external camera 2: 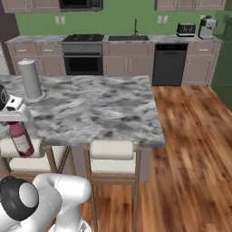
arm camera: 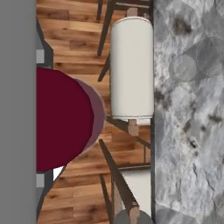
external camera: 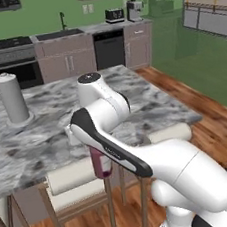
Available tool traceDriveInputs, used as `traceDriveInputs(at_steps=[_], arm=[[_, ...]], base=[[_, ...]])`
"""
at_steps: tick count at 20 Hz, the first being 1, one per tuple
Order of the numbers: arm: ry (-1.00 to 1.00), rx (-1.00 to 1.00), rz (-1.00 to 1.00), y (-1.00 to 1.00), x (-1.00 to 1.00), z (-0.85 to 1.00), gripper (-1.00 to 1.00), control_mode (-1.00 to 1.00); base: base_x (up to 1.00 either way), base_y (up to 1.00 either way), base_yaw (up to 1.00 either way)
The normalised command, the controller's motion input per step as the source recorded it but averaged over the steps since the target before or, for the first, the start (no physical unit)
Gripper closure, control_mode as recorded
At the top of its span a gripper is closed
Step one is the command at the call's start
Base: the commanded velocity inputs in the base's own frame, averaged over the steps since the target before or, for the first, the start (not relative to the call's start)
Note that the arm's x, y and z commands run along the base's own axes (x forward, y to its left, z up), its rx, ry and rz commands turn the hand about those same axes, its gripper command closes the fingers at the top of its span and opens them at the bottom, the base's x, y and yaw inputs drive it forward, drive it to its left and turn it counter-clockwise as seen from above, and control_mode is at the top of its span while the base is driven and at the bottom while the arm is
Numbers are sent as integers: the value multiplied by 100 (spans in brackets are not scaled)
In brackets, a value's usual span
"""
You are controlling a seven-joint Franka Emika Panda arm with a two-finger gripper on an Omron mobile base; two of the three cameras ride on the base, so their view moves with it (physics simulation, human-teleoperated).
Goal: There is a wine glass and glass cup on the dining counter. Place the wine bottle next to the wine glass and the juice bottle next to the glass cup.
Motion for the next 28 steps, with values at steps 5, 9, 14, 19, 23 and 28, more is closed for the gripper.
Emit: traceDriveInputs(at_steps=[5,9,14,19,23,28], arm=[[0,0,0,0,0,0,100,100],[0,0,0,0,0,0,100,100],[0,0,0,0,0,0,100,100],[0,0,0,0,0,0,100,100],[0,0,0,0,0,0,100,100],[0,0,0,0,0,0,100,100]], base=[[51,-28,20],[42,-39,12],[37,-42,9],[35,-36,7],[56,-19,9],[40,-4,6]])
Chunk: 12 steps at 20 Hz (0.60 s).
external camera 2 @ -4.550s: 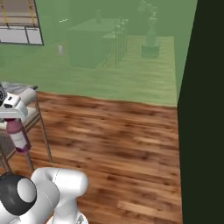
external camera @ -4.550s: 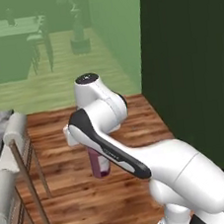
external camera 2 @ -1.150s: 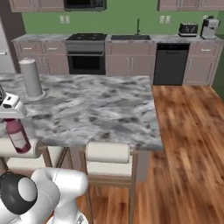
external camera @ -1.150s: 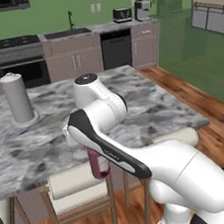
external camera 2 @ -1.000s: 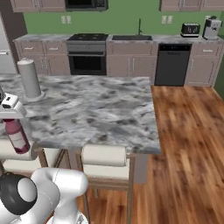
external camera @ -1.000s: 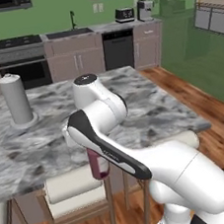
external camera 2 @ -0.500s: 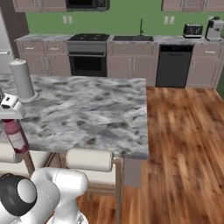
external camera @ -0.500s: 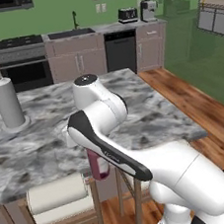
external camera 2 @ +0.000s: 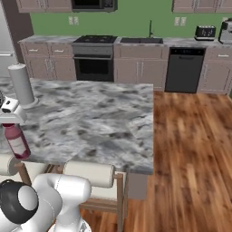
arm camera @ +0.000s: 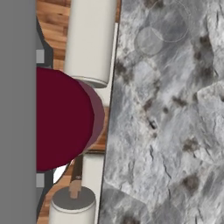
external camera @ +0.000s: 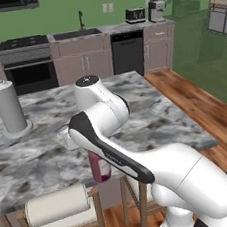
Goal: There is a wine glass and glass cup on the dining counter. Place the wine bottle next to the wine glass and the juice bottle next to the glass cup.
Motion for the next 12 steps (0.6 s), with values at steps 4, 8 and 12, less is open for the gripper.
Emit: traceDriveInputs(at_steps=[4,8,12], arm=[[0,0,0,0,0,0,100,100],[0,0,0,0,0,0,100,100],[0,0,0,0,0,0,100,100]], base=[[47,0,0],[59,0,0],[67,-1,0]])
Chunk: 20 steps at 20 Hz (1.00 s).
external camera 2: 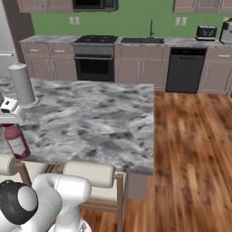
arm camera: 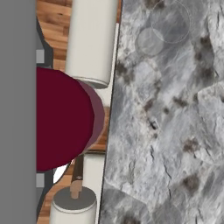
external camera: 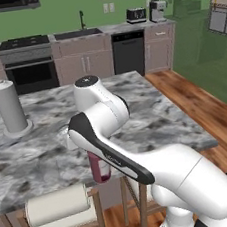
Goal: There is a wine glass and glass cup on the dining counter. Place the wine bottle next to the wine glass and the juice bottle next to the glass cup.
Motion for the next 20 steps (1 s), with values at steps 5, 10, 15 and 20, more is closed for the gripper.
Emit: traceDriveInputs(at_steps=[5,10,15,20], arm=[[0,0,0,0,0,0,100,100],[0,0,0,0,0,0,100,100],[0,0,0,0,0,0,100,100],[0,0,0,0,0,0,100,100]], base=[[76,0,0],[70,-2,0],[44,0,0],[4,0,0]])
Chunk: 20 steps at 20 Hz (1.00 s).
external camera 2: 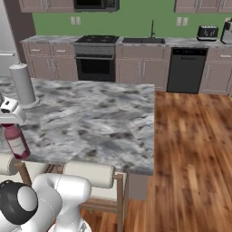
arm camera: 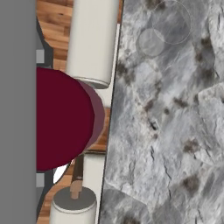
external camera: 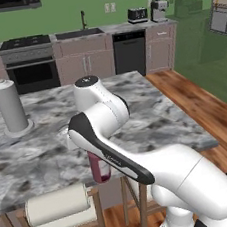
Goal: There is a wine glass and glass cup on the dining counter. Place the wine bottle next to the wine glass and the juice bottle next to the glass cup.
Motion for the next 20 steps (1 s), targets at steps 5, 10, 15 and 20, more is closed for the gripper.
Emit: traceDriveInputs(at_steps=[5,10,15,20], arm=[[0,0,0,0,0,0,100,100],[0,0,0,0,0,0,100,100],[0,3,5,0,11,1,100,-100],[0,20,24,0,54,11,100,-100]], base=[[0,0,0],[3,0,0],[25,0,8],[0,0,0]])
